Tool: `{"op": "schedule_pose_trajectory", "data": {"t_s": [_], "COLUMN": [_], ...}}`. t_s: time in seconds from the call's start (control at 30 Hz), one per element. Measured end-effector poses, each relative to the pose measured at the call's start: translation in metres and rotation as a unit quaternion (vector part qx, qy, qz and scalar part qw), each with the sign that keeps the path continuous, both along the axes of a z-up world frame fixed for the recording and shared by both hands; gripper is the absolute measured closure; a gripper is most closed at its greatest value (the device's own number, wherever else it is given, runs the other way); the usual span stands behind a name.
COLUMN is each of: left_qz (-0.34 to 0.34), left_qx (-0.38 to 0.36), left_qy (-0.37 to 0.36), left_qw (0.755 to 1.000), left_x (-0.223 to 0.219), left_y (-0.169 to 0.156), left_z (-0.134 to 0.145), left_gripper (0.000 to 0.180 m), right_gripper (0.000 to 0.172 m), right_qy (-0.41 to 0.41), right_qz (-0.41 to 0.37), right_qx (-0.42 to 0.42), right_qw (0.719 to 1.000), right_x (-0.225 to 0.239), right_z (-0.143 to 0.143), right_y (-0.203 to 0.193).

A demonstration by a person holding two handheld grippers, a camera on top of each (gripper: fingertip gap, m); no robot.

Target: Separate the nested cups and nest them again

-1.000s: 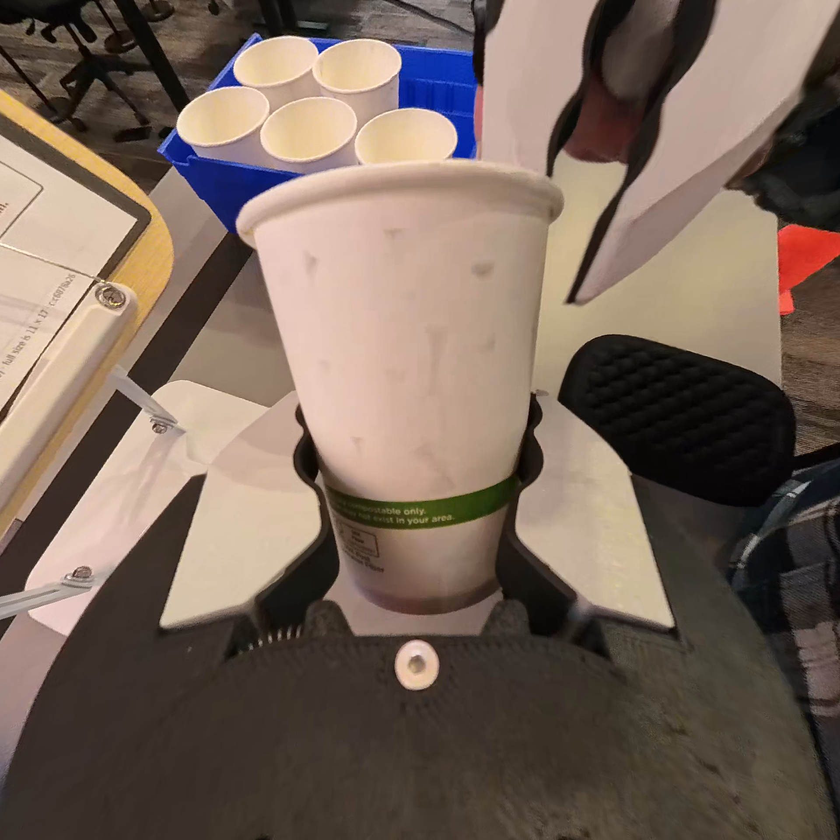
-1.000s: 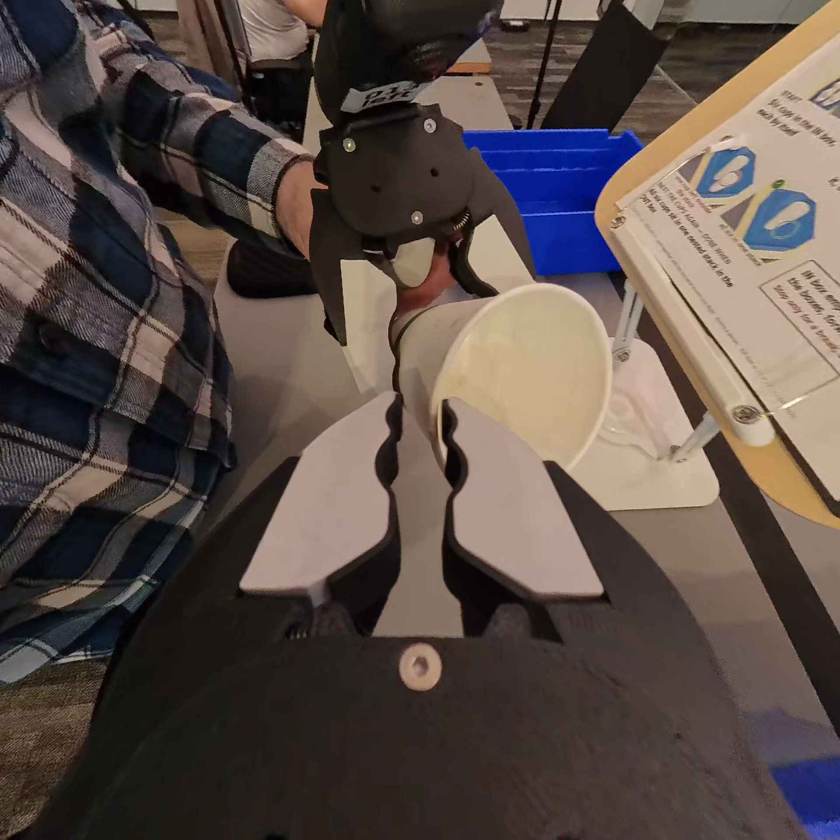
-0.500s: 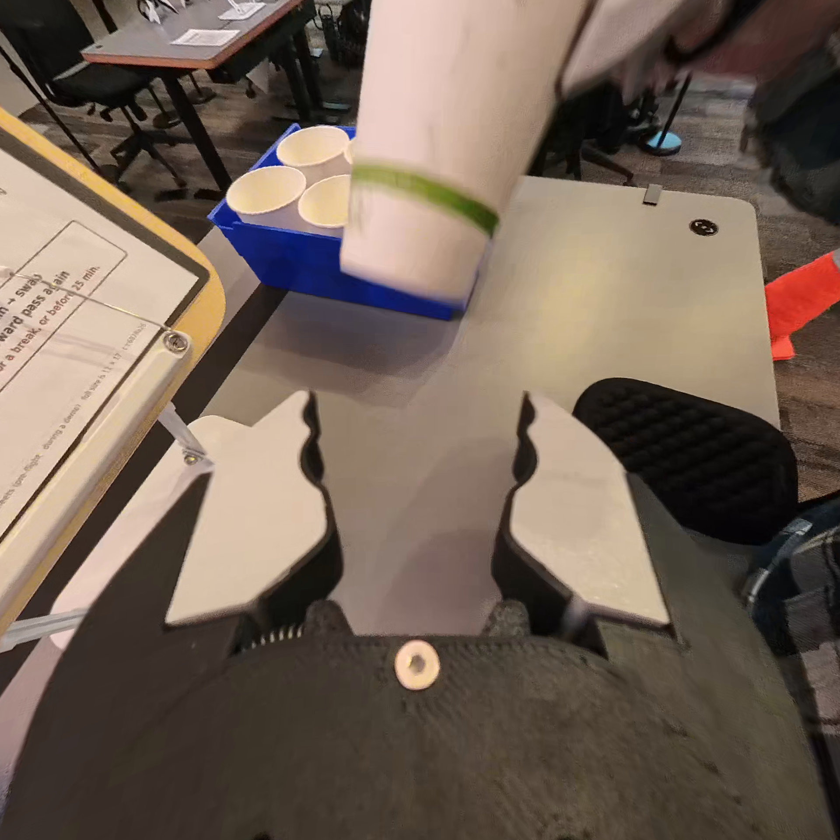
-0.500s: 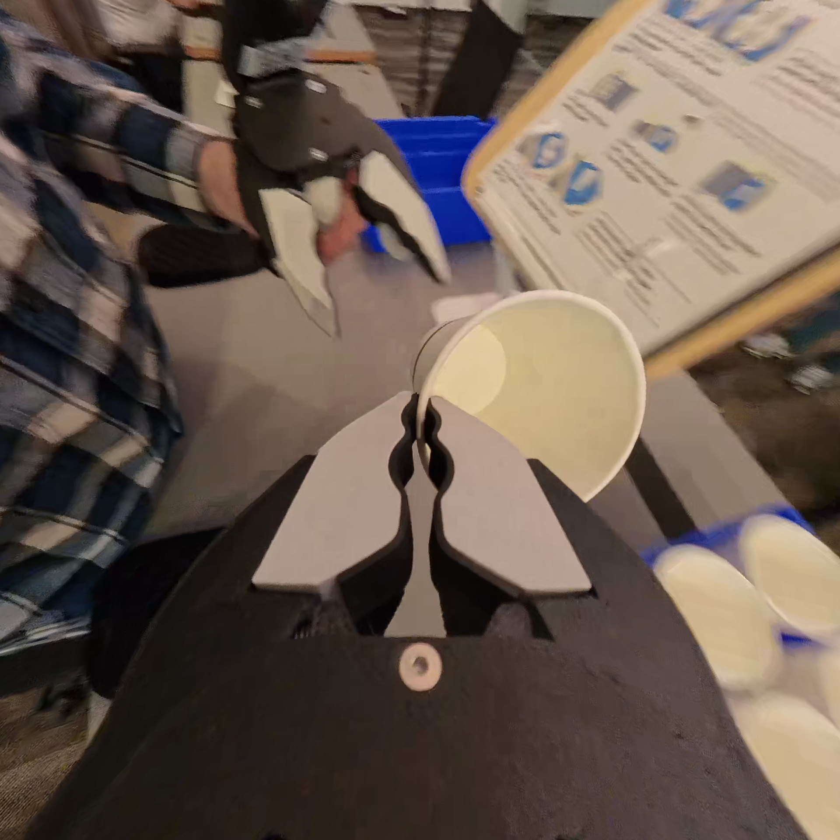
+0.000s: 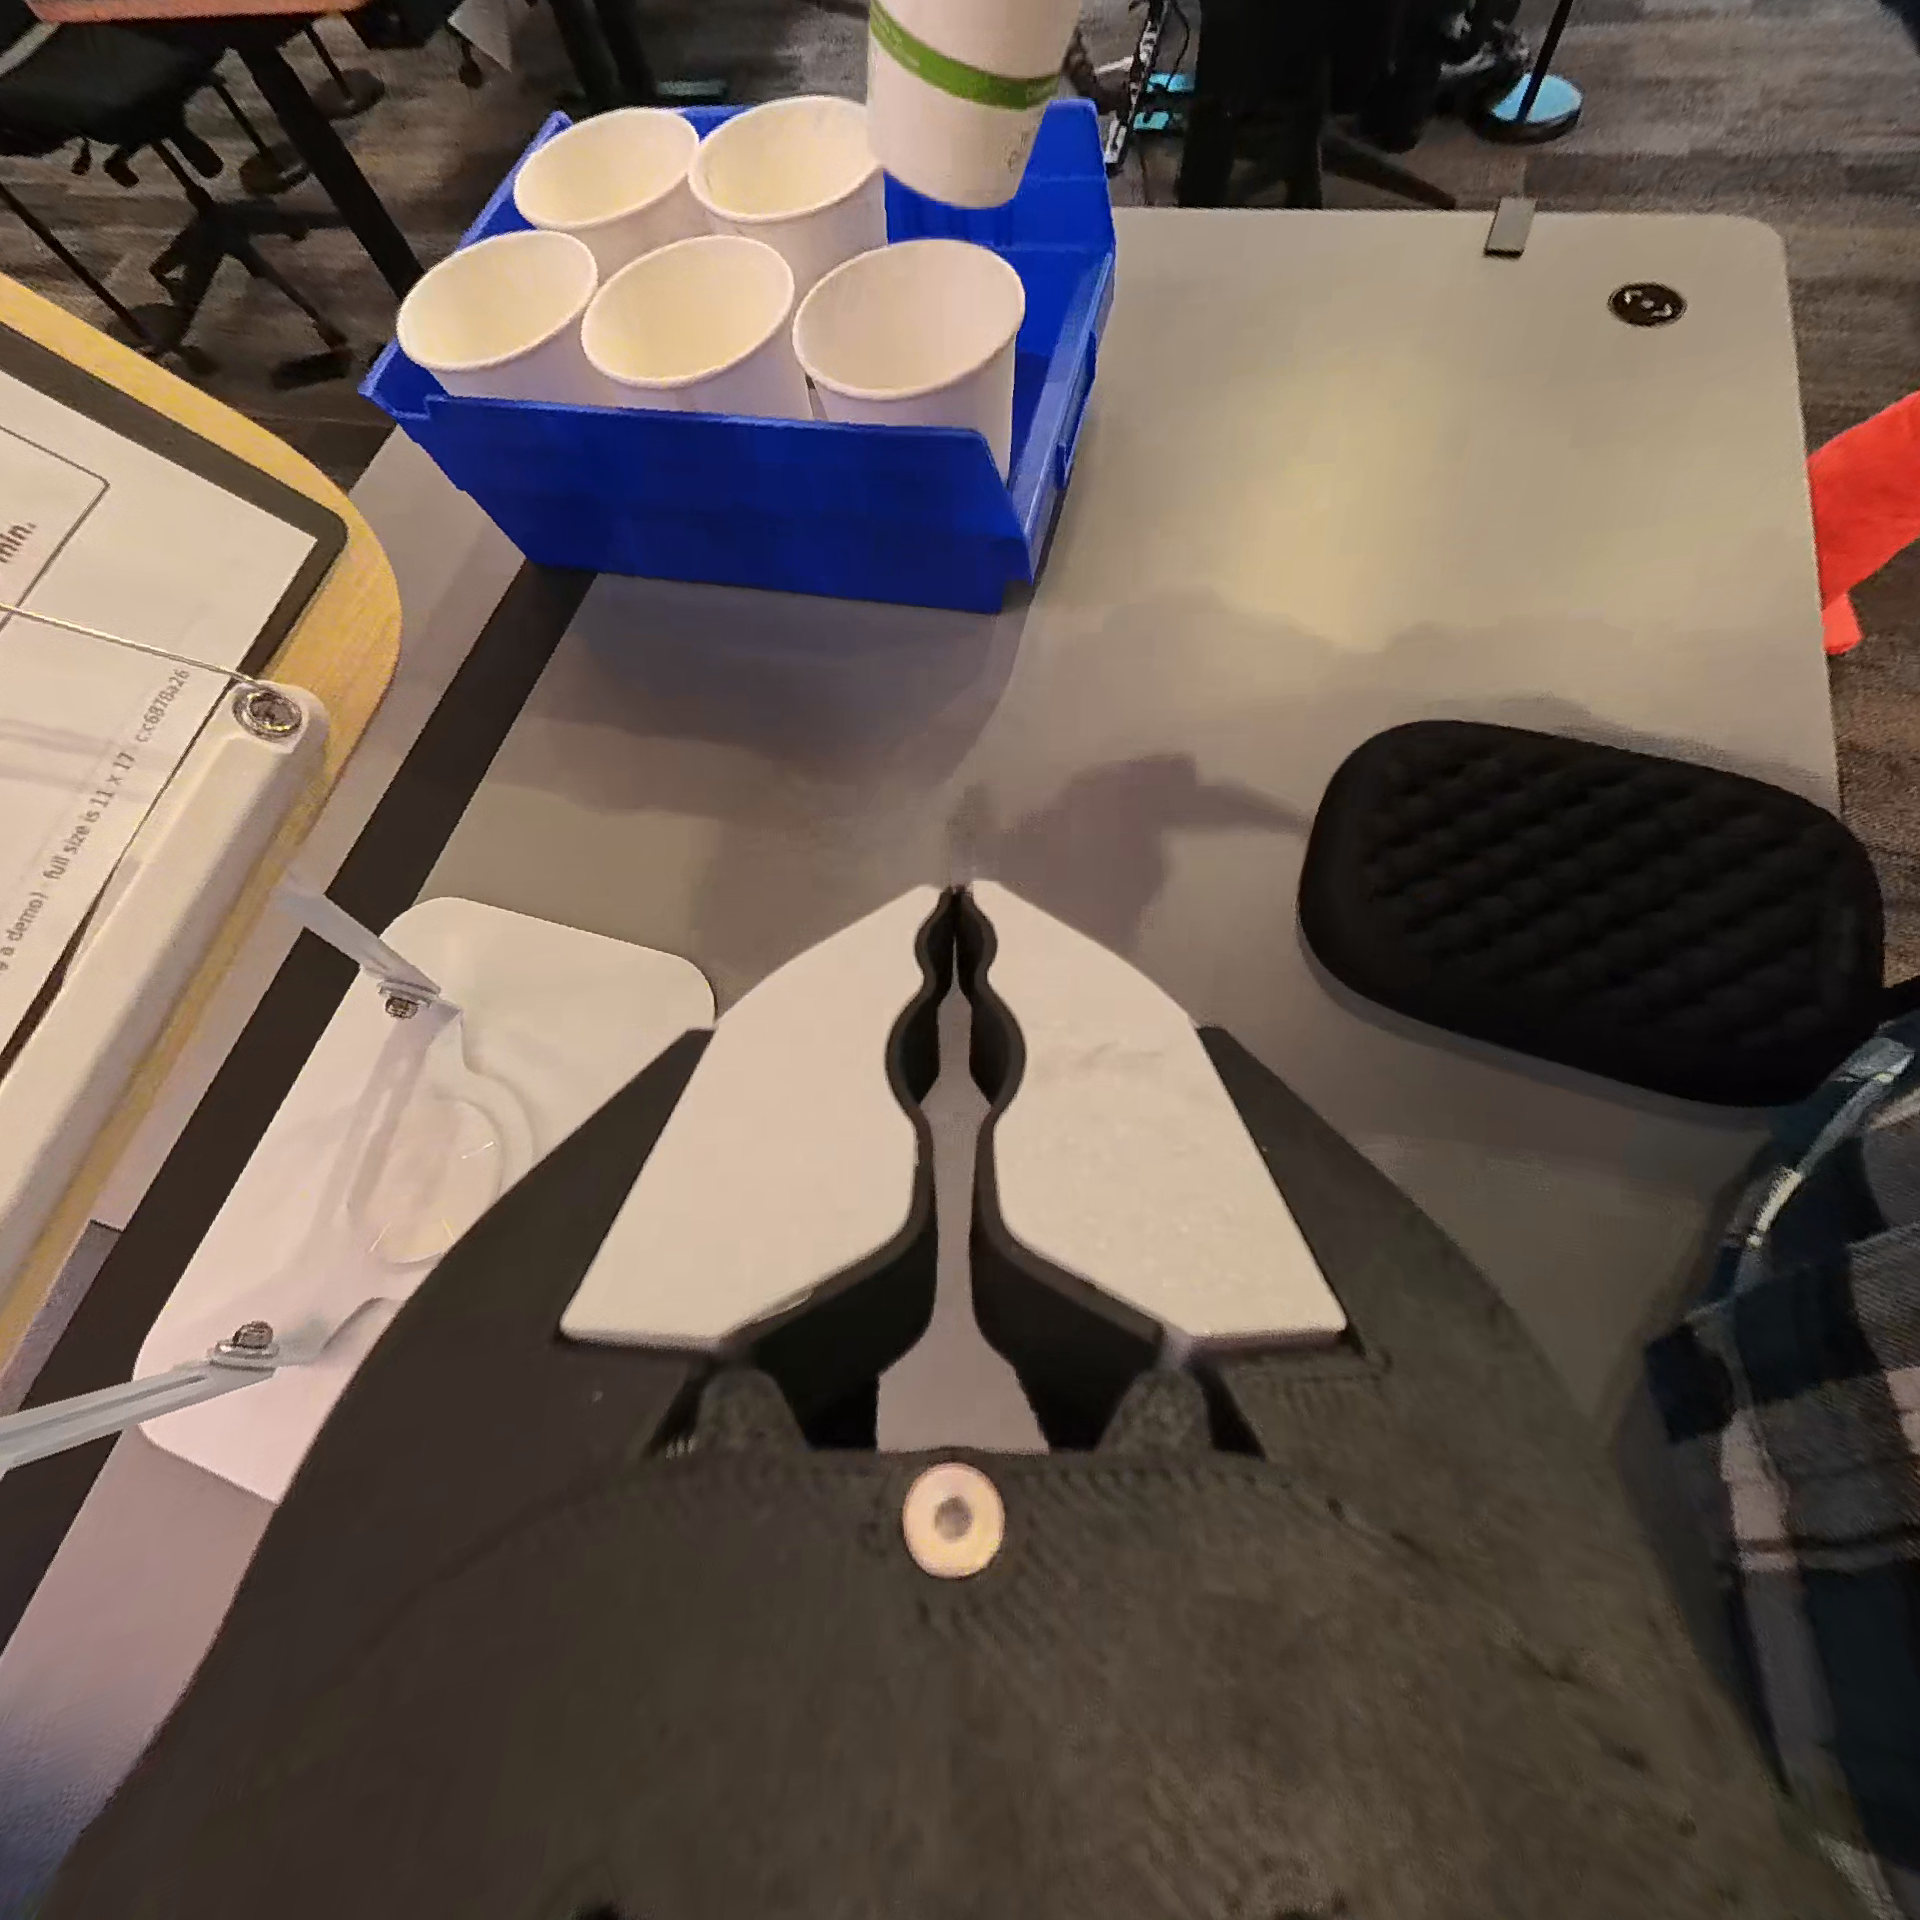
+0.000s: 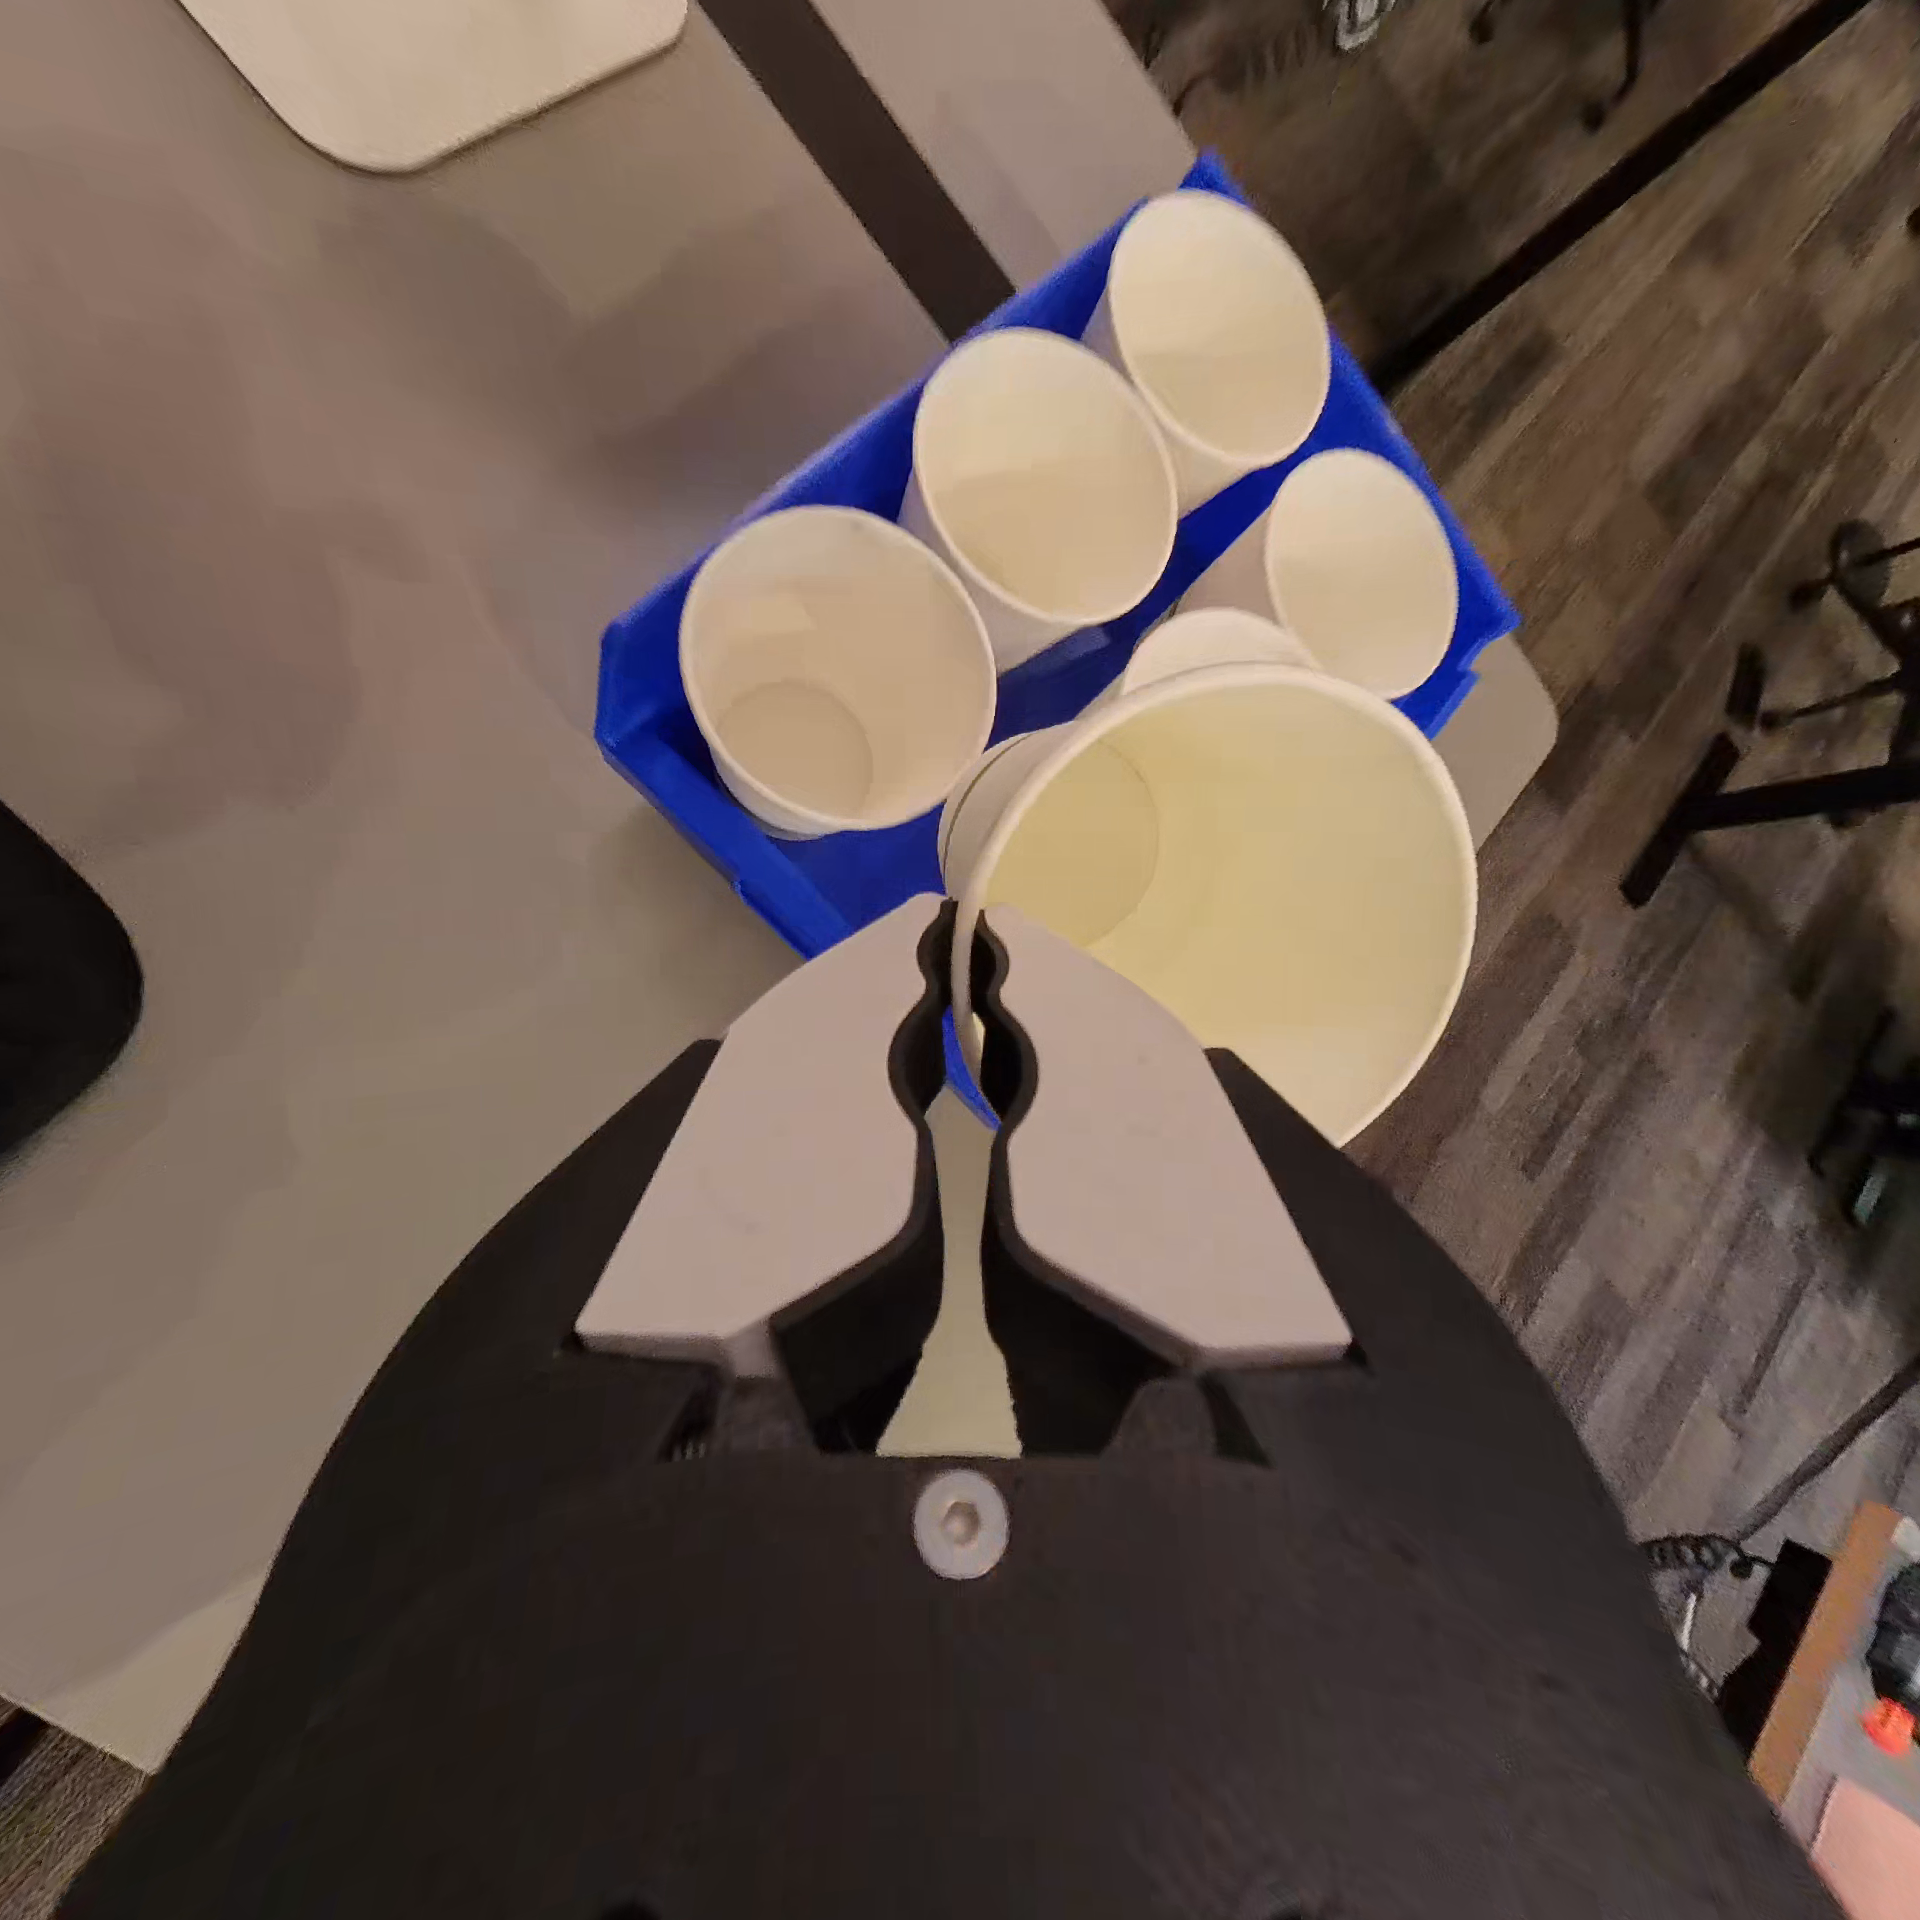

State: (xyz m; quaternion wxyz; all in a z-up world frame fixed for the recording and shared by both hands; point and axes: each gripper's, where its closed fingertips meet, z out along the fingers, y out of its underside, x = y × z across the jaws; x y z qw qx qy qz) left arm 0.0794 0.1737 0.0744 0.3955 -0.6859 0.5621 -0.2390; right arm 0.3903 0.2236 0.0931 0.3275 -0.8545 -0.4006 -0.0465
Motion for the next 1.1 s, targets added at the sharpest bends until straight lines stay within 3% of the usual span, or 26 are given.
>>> {"op": "schedule_pose_trajectory", "data": {"t_s": [0.03, 0.37, 0.7, 0.87, 1.1], "left_qz": [0.000, 0.001, -0.004, 0.011, 0.111], "left_qx": [0.001, -0.003, -0.008, -0.008, 0.003], "left_qy": [0.003, 0.020, 0.034, 0.026, 0.004], "left_qw": [1.000, 1.000, 0.999, 1.000, 0.994], "left_x": [0.000, -0.004, -0.005, -0.008, -0.054], "left_y": [0.000, 0.000, 0.001, 0.006, 0.033], "left_z": [-0.001, -0.008, -0.015, -0.012, 0.000], "left_gripper": [0.180, 0.180, 0.180, 0.173, 0.153], "right_gripper": [0.170, 0.170, 0.169, 0.139, 0.141], "right_qy": [-0.009, -0.038, -0.048, -0.026, 0.054], "right_qz": [-0.006, -0.004, 0.009, 0.001, -0.076], "right_qx": [-0.010, -0.097, -0.149, -0.138, -0.043], "right_qw": [1.000, 0.995, 0.988, 0.990, 0.995], "right_x": [0.004, 0.011, 0.005, 0.002, 0.028], "right_z": [-0.009, -0.070, -0.097, -0.087, -0.032], "right_y": [0.001, 0.006, 0.013, 0.014, 0.019]}}
